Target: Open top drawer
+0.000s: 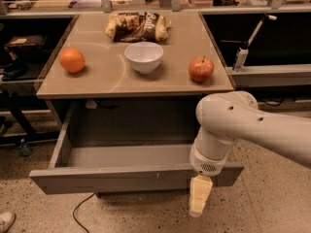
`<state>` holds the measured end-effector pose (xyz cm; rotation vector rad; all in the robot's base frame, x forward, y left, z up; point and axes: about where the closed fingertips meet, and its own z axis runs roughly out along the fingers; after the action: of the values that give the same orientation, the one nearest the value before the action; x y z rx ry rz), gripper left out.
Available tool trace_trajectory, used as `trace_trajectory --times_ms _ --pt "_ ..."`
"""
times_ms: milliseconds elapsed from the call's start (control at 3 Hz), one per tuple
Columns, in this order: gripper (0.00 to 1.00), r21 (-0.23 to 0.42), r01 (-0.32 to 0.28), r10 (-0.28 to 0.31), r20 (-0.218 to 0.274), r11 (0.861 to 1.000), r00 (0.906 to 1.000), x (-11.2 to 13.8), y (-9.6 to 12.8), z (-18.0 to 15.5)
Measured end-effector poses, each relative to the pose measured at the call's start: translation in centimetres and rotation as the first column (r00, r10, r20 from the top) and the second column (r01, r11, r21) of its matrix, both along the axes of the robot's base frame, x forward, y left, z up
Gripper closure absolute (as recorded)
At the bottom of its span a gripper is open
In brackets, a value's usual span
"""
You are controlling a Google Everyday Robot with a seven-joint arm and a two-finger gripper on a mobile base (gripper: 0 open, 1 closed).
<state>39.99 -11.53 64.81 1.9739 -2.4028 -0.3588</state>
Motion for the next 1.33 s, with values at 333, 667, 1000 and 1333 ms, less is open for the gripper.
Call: trace_trajectory --times_ms 333,667,1000,1333 --pt "0.0 -0.015 0.027 -0.028 -0.034 1.0 0.999 -4.3 -1.7 1.7" --pt "0.0 -0.018 0.035 -0.036 -0.042 0.999 0.9985 -5.1 -1.9 2.0" --pt "0.0 -0.023 0.049 -0.05 -0.056 0.999 0.9972 -6.7 -2.5 2.6" --pt "0.0 -0.018 0.066 -0.067 -0.061 0.998 0.9959 -7.6 -2.7 2.9"
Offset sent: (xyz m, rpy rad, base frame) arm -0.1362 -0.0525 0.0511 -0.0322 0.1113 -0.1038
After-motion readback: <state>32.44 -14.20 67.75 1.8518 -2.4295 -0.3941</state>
